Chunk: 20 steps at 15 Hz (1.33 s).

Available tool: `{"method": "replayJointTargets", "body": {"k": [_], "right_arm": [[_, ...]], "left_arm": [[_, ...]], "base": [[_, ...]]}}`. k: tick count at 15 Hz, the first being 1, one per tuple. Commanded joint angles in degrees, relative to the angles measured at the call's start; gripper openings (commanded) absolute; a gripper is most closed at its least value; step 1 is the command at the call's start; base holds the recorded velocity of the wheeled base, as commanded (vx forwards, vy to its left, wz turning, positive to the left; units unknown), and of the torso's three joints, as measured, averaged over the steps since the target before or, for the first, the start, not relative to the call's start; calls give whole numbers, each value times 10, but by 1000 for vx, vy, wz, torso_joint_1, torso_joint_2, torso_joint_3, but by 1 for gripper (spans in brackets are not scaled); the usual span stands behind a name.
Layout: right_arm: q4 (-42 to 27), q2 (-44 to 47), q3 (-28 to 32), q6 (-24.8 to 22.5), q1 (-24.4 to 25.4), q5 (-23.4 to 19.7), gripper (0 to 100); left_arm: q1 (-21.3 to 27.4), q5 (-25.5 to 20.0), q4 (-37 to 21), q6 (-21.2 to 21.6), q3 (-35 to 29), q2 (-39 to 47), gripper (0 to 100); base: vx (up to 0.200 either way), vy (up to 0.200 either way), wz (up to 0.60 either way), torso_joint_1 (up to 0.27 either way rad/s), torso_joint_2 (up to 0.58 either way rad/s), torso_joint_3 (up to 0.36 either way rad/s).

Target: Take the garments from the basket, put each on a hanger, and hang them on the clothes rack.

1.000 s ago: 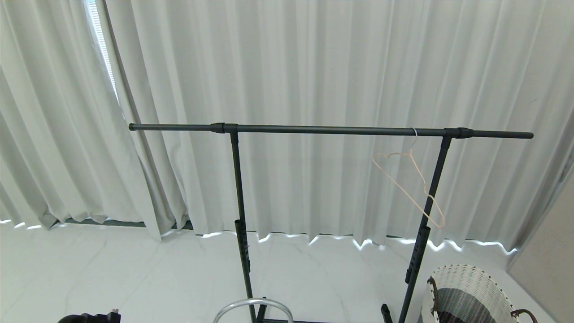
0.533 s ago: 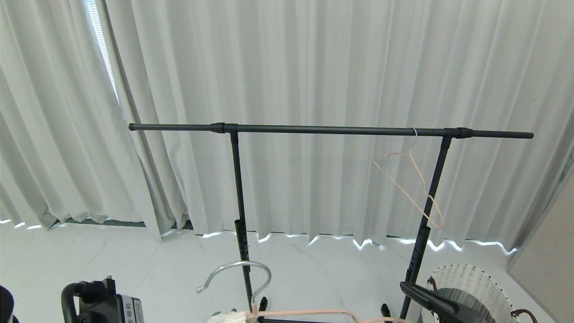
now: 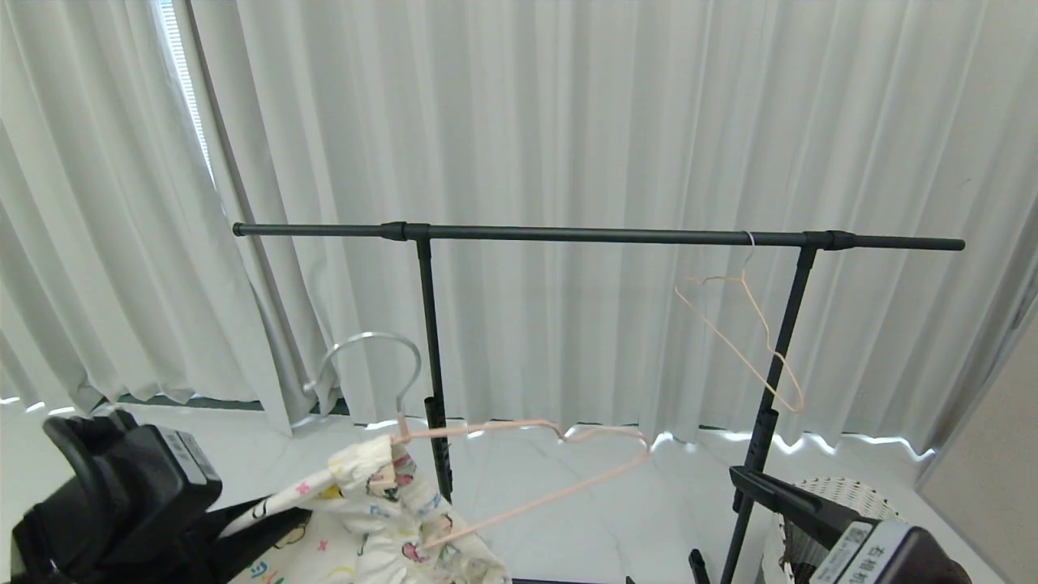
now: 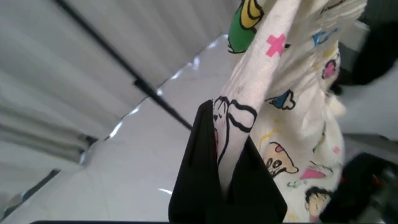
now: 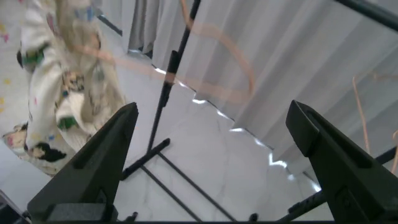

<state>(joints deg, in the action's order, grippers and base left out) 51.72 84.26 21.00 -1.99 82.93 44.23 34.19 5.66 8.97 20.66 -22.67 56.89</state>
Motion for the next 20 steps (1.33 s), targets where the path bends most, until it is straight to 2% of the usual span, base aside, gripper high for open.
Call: {"method": "replayJointTargets", "body": {"k": [1, 4, 8, 10, 11, 12, 13, 14, 17, 20], "right_arm": [[-1, 18, 2, 23, -10, -1, 100], [-29, 49, 28, 46, -12, -2, 100], [-187, 96, 148, 149, -48, -8, 100], [-247, 90, 183, 198, -59, -49, 100], [-269, 87, 202, 225, -59, -88, 100], [-270, 87, 208, 232, -59, -103, 100], [-269, 93, 233, 260, -59, -150, 100], [-269, 102, 245, 279, -59, -172, 100], [-248, 148, 274, 309, -59, -186, 100], [-239, 181, 296, 307, -66, -194, 100]], "left_arm": [[-25, 12, 6, -4, -20, -3, 0], [-25, 14, 6, -5, -48, -14, 0], [-22, 13, 6, -4, -86, -19, 0], [-21, 10, 6, -3, -85, -28, 0], [-18, 9, 6, -2, -84, -32, 0], [-16, 9, 6, -2, -84, -32, 0], [-14, 9, 6, -3, -88, -32, 0], [-13, 8, 6, -3, -91, -32, 0], [7, 8, 6, -4, -107, -31, 0], [28, 8, 6, -2, -117, -31, 0]], "base": [[0, 0, 0, 0, 0, 0], [0, 0, 0, 0, 0, 0], [0, 0, 0, 0, 0, 0], [0, 0, 0, 0, 0, 0], [0, 0, 0, 0, 0, 0], [0, 0, 0, 0, 0, 0], [0, 0, 0, 0, 0, 0], [0, 0, 0, 0, 0, 0], [0, 0, 0, 0, 0, 0], [0, 0, 0, 0, 0, 0]]}}
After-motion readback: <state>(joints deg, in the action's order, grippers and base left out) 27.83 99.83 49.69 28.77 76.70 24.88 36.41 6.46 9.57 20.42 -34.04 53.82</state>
